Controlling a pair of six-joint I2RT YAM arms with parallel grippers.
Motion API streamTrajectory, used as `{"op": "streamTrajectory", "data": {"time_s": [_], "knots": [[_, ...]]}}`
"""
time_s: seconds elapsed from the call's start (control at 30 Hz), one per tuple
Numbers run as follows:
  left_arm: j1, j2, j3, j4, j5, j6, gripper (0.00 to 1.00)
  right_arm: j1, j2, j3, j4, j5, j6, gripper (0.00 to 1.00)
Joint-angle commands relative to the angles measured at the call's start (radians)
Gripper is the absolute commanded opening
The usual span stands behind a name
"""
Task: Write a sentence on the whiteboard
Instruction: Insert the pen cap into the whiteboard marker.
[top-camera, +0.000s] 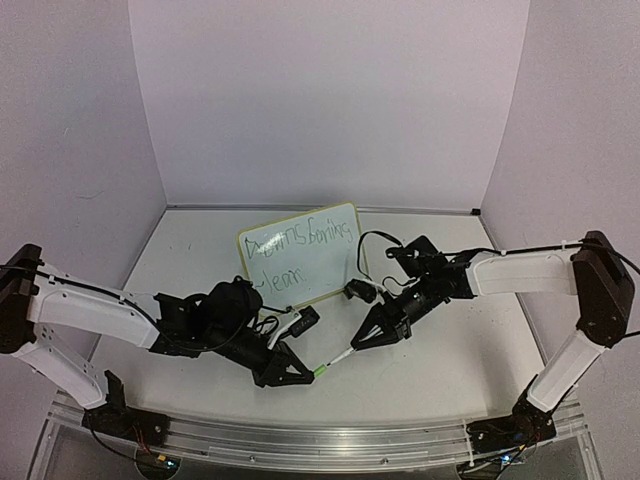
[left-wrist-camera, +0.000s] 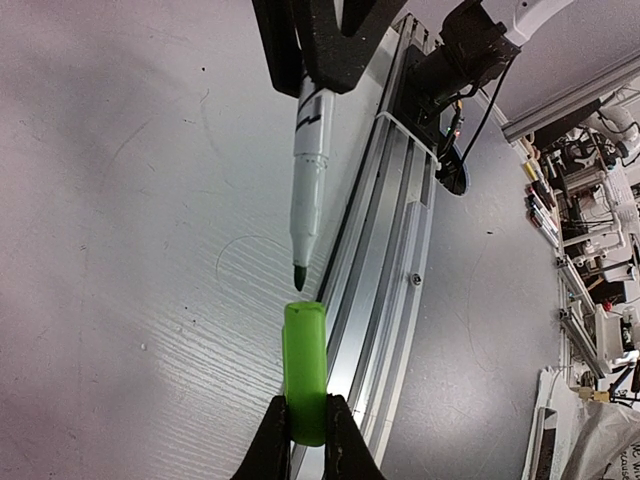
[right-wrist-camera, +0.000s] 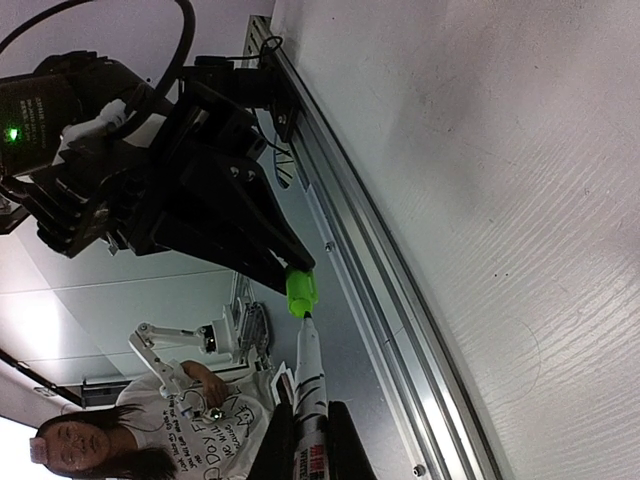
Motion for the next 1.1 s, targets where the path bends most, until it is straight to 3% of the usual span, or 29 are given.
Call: {"op": "streamTrajectory", "data": {"time_s": [0.0, 1.07], "knots": [[-0.008, 0.008, 0.046, 0.030, 0.013, 0.005, 0.00, 0.008, 0.005, 0.039, 0.009, -0.025, -0.021, 0.00], [-0.010, 0.005, 0.042, 0.038, 0.013, 0.002, 0.00, 0.025, 0.035, 0.039, 0.009, -0.037, -0.033, 0.00]]}}
